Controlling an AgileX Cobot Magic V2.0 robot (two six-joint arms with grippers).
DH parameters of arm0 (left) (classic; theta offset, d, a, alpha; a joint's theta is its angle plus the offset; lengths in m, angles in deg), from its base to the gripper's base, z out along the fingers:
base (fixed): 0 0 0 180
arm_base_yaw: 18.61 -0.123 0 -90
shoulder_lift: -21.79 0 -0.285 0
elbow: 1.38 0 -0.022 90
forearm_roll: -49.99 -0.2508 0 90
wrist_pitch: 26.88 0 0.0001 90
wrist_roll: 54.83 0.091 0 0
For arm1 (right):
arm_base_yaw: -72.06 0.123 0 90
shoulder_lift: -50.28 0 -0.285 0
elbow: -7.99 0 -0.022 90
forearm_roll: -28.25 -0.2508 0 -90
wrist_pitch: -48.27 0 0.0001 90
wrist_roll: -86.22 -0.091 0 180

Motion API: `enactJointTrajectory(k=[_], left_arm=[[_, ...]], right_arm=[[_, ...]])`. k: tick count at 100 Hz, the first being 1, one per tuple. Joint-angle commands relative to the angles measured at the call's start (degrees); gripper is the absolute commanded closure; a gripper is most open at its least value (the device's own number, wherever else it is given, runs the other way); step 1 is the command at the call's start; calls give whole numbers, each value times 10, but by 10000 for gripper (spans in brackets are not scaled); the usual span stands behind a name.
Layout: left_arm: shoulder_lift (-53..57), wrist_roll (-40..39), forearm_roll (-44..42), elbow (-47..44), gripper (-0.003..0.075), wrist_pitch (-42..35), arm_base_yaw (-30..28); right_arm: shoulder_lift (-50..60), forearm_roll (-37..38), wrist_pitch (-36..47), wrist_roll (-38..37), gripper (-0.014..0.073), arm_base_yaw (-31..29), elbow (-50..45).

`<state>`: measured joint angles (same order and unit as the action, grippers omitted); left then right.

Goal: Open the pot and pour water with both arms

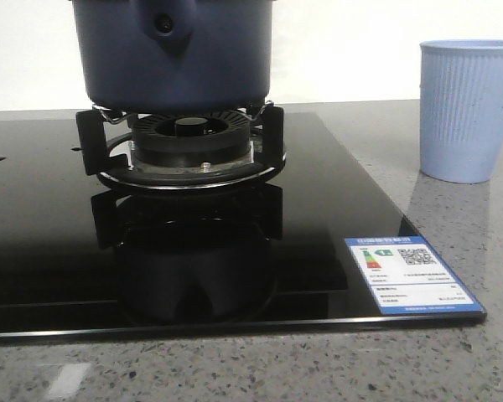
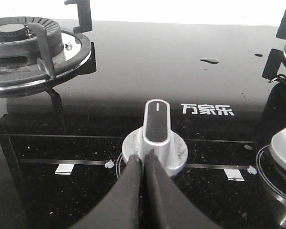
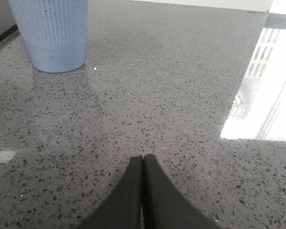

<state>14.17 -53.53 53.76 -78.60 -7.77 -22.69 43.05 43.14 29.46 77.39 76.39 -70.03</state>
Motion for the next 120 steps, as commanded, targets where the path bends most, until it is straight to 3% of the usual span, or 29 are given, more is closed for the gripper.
enactJointTrajectory(k=[1, 32, 54, 88, 95, 102, 120], left_arm=[[15, -4, 7, -22, 740, -28, 0], [15, -3, 6, -22, 740, -28, 0], [15, -3, -82, -22, 740, -48, 0], [15, 3, -172, -22, 740, -117, 0], [15, 3, -137, -22, 740, -141, 0], [15, -8, -38, -22, 740, -171, 1], [15, -24, 368, -22, 740, -254, 1]], right_arm=[[13, 4, 15, -1, 667, -3, -3], [13, 14, 16, -1, 667, -3, -3], [13, 22, 31, -1, 667, -3, -3], [13, 39, 250, -1, 667, -3, -3], [13, 29, 294, -2, 667, -3, -3], [13, -5, 330, -31, 667, -3, -3], [13, -139, 299, -68, 667, -3, 0]])
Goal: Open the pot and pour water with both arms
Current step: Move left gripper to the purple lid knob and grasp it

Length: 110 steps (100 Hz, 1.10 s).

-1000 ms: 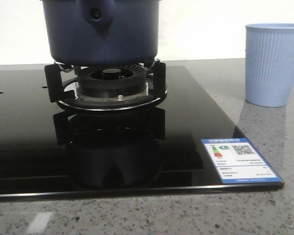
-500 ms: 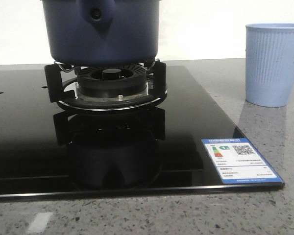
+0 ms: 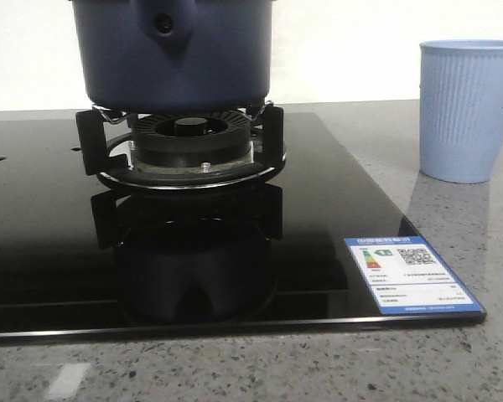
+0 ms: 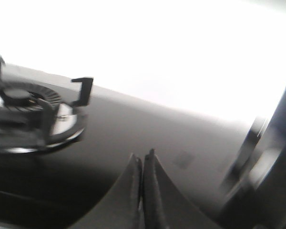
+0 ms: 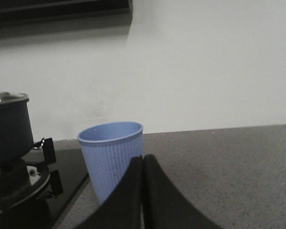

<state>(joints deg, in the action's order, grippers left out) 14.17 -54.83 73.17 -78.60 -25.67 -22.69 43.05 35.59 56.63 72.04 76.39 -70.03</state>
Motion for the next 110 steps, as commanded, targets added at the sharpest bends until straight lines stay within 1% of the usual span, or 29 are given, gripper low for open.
enactJointTrajectory(k=[1, 8, 13, 16, 20, 26, 35, 42, 53, 60, 67, 72, 79, 84, 93, 104, 110], left_arm=[[15, -11, 201, -22, 740, -75, 1], [15, -11, 320, -22, 740, -66, 1], [15, -11, 373, -22, 739, -62, 1], [15, -10, 389, -20, 739, -50, 1], [15, -10, 388, -12, 739, -27, 3], [15, 0, 371, 12, 739, 42, 3], [5, 53, 342, 55, 739, 149, 3], [-13, 96, 340, 91, 739, 210, 3], [-62, 159, 340, 149, 739, 280, 3], [-102, 210, 340, 185, 739, 324, 3], [-145, 256, 343, 218, 739, 364, 3], [-174, 293, 356, 240, 739, 397, 3], [-213, 360, 399, 269, 739, 438, 3], [-235, 408, 443, 286, 738, 454, 9], [-269, 492, 516, 316, 738, 469, 32], [-318, 572, 524, 365, 739, 503, 55], [-348, 604, 519, 393, 738, 506, 63]], right_arm=[[13, -73, 19, -15, 667, -3, 3], [13, -78, 2, -15, 667, -3, 11], [13, -80, -6, -15, 667, -3, 20], [13, -80, -16, -15, 667, -3, 29], [12, -84, -45, -15, 667, -3, 48], [3, -89, -116, -15, 667, -3, 85], [-25, -88, -201, -14, 667, -3, 139], [-58, -83, -255, -14, 667, -2, 183], [-130, -88, -328, -14, 667, 2, 249], [-181, -113, -384, -14, 667, 5, 290], [-221, -146, -423, -14, 667, 16, 320], [-239, -169, -436, -7, 667, 26, 334], [-264, -225, -448, 41, 667, 43, 353], [-273, -257, -451, 64, 667, 57, 362], [-277, -288, -440, 99, 667, 74, 372], [-277, -294, -390, 185, 667, 90, 379], [-277, -294, -362, 209, 667, 94, 379]])
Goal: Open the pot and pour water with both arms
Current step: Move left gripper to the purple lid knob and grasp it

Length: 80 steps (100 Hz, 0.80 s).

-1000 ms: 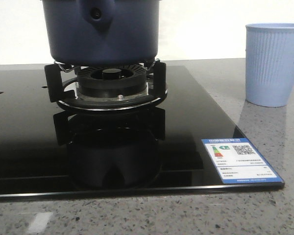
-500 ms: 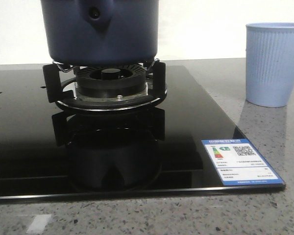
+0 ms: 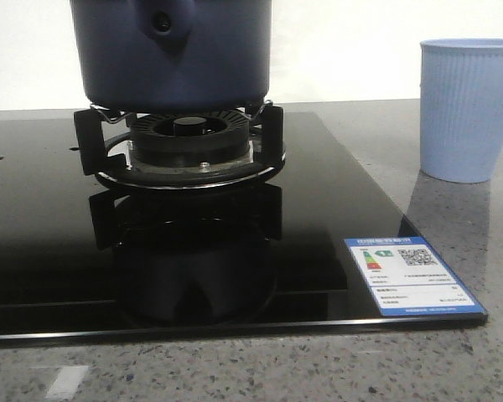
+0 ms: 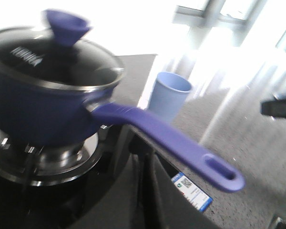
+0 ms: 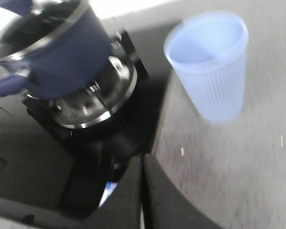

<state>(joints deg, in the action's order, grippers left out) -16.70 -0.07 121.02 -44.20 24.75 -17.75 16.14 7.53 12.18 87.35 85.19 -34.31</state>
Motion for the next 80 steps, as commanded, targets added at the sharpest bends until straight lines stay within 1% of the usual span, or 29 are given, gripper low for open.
enactJointTrajectory(k=[1, 8, 12, 17, 20, 22, 24, 25, 27, 29, 30, 32, 34, 36, 37, 41, 44, 49, 54, 62, 71, 80], left_arm=[[-43, 64, 41, 52, 738, 2, 16], [-75, 98, 41, 82, 731, -7, 24], [-95, 119, 41, 98, 706, -11, 28], [-120, 155, 41, 114, 648, -18, 37], [-133, 172, 41, 123, 589, -20, 44], [-139, 182, 41, 130, 563, -24, 47], [-152, 190, 41, 136, 521, -27, 52], [-155, 192, 41, 138, 491, -30, 53], [-165, 199, 41, 143, 447, -33, 58], [-170, 205, 42, 149, 416, -38, 63], [-176, 207, 42, 151, 388, -42, 65], [-185, 213, 43, 156, 347, -49, 70], [-196, 214, 43, 162, 311, -54, 77], [-205, 214, 45, 167, 291, -62, 80], [-209, 214, 45, 170, 274, -67, 82], [-229, 214, 45, 181, 237, -77, 93], [-242, 214, 45, 190, 229, -87, 97], [-265, 224, 45, 208, 228, -95, 108], [-289, 246, 45, 224, 228, -96, 117], [-327, 276, 67, 248, 227, -109, 132], [-363, 311, 97, 271, 218, -137, 136], [-401, 334, 121, 294, 186, -139, 136]], right_arm=[[-8, -13, 86, 62, 667, 6, 21], [-8, -13, 117, 75, 666, 7, 21], [-8, -13, 130, 75, 659, 7, 21], [-8, -13, 141, 75, 627, 7, 22], [-8, -13, 143, 75, 596, 7, 23], [-8, -13, 146, 75, 566, 7, 24], [-8, -13, 147, 75, 515, 7, 25], [-8, -13, 147, 75, 515, 7, 25], [-8, -13, 150, 75, 469, 7, 25], [-8, -13, 151, 75, 419, 7, 26], [-8, -13, 153, 75, 382, 7, 26], [-8, -13, 155, 75, 345, 7, 26], [-8, -13, 158, 75, 269, 7, 26], [-8, -13, 159, 75, 232, 7, 26], [-8, -13, 160, 75, 197, 7, 26], [-8, -13, 162, 75, 118, 7, 26], [-8, -13, 163, 75, 57, 7, 26], [-8, -13, 163, 75, 4, 7, 26], [-8, -13, 163, 75, -16, 7, 26], [-8, -13, 164, 75, -10, 7, 26], [-8, -13, 164, 75, -10, 7, 26], [-8, -13, 164, 75, -10, 7, 26]])
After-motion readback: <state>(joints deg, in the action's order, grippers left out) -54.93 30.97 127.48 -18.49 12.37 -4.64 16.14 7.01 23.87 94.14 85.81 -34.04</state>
